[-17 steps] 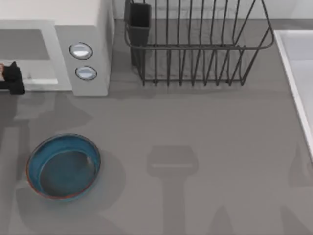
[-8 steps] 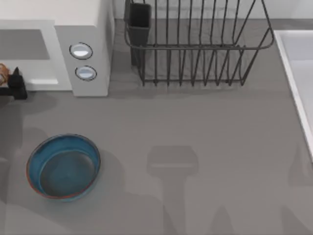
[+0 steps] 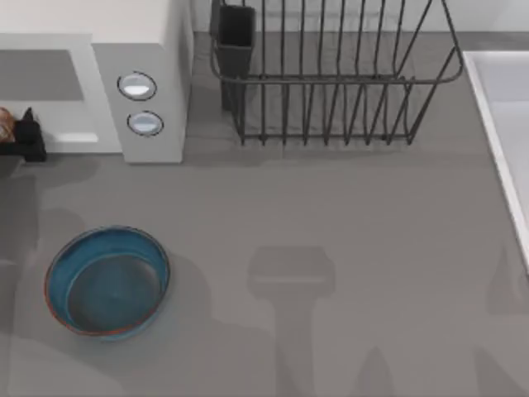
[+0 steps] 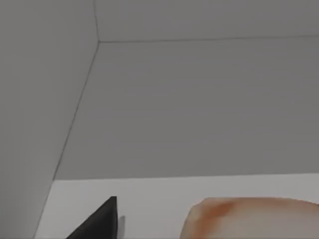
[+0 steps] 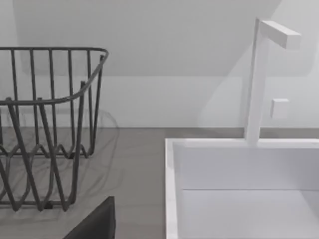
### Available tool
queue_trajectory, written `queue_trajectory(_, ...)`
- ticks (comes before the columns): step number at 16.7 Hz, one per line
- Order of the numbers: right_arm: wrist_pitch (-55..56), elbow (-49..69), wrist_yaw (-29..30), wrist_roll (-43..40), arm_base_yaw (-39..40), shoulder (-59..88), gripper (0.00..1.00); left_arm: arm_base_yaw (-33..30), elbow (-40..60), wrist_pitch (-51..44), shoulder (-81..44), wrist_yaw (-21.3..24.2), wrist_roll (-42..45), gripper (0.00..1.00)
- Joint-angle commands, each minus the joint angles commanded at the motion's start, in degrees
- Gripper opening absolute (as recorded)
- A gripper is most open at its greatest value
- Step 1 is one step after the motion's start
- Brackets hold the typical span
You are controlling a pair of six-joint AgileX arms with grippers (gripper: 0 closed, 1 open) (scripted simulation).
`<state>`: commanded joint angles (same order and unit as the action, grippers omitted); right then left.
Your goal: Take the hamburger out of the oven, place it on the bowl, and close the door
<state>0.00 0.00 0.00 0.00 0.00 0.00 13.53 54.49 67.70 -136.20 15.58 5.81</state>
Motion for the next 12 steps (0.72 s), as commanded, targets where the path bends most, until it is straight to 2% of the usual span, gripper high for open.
queue_trajectory(3, 0.0, 0.0, 0.0, 0.0, 0.0, 0.0, 1.0, -0.71, 7.58, -4.47, -4.99, -0.69, -0.27, 1.0)
queue_trajectory(9, 0.0, 0.0, 0.0, 0.0, 0.0, 0.0, 1.0, -2.85, 31.79, -17.66, -17.28, -2.81, -1.07, 1.0)
queue_trajectory(12, 0.0, 0.0, 0.0, 0.0, 0.0, 0.0, 1.0, -3.77, 39.52, -23.22, -21.54, -3.72, -1.42, 1.0)
